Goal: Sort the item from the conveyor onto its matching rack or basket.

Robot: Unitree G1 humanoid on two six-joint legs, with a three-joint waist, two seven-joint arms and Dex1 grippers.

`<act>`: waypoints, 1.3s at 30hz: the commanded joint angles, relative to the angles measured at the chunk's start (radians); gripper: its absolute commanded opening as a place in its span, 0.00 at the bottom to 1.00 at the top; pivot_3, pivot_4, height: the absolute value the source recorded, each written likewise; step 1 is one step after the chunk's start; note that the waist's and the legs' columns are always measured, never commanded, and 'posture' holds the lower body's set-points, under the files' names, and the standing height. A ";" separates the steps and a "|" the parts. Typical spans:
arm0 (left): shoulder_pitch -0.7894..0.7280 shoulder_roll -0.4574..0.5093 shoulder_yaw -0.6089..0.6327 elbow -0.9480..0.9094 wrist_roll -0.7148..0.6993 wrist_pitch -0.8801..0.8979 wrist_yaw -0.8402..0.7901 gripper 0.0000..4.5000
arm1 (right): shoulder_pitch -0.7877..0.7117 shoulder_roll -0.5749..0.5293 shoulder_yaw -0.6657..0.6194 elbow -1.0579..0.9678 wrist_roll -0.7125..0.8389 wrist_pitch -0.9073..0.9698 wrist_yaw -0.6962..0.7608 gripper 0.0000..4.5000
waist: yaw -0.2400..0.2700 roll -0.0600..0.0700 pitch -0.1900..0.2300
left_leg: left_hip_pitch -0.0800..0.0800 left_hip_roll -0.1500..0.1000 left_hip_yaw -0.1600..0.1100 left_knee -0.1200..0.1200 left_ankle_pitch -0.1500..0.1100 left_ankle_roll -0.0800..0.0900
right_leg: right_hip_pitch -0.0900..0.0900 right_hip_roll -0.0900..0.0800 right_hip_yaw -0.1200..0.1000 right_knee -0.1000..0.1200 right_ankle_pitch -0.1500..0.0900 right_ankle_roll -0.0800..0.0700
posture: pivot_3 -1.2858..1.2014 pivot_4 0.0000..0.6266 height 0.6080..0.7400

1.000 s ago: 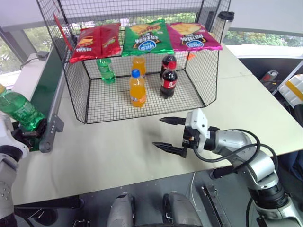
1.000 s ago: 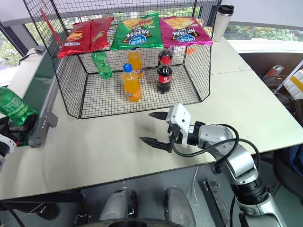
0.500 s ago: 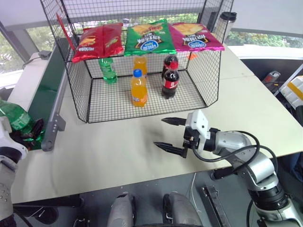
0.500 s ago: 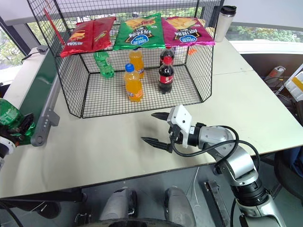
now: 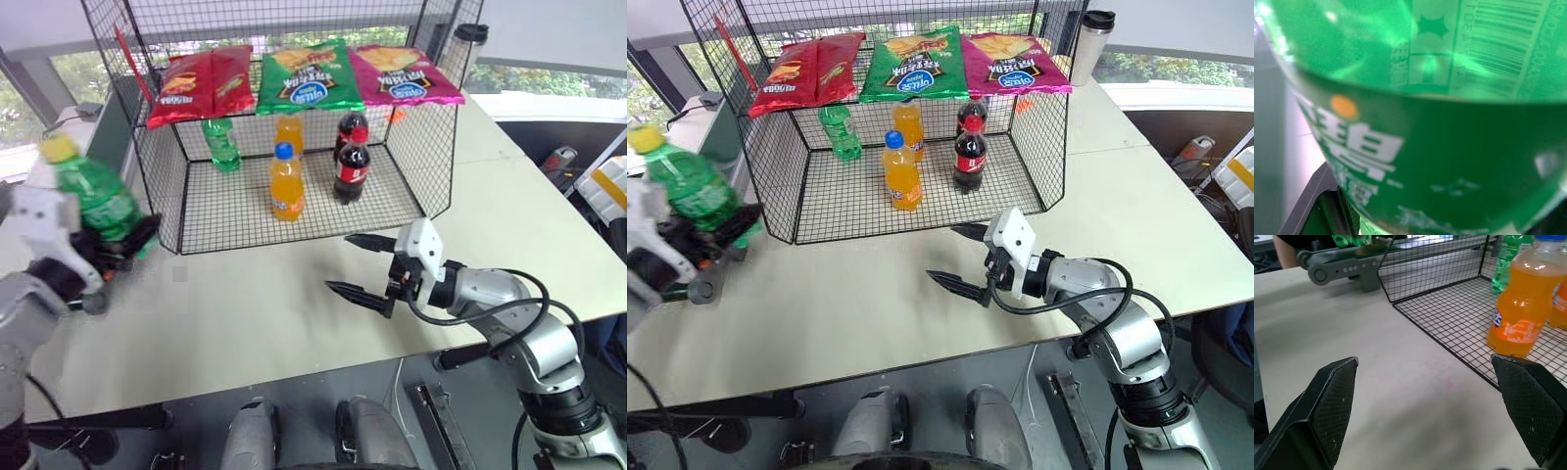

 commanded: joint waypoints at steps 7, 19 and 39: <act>-0.202 -0.139 -0.301 0.024 0.118 -0.073 0.087 0.65 | -0.009 0.011 -0.025 -0.019 -0.050 0.022 -0.115 1.00 | 0.002 0.000 0.000 | 0.000 -0.001 0.000 0.000 0.000 0.000 | 0.000 0.003 0.001 0.000 0.001 0.001 | 0.52 0.24 1.00; -0.343 -0.322 -0.475 0.368 0.438 -0.353 0.138 0.65 | 0.049 0.021 -0.027 0.009 -0.140 0.069 -0.224 1.00 | 0.004 -0.001 0.001 | -0.001 -0.001 0.006 0.000 0.000 0.000 | -0.003 0.006 0.003 0.000 0.003 0.005 | 0.52 0.24 1.00; -0.560 -0.512 -0.487 0.850 0.630 -0.616 0.196 0.65 | 0.021 0.065 -0.025 -0.033 -0.104 0.085 -0.222 1.00 | 0.023 -0.001 0.001 | -0.001 -0.002 0.008 0.000 0.000 0.000 | -0.003 0.006 0.006 0.000 0.005 0.008 | 0.52 0.24 1.00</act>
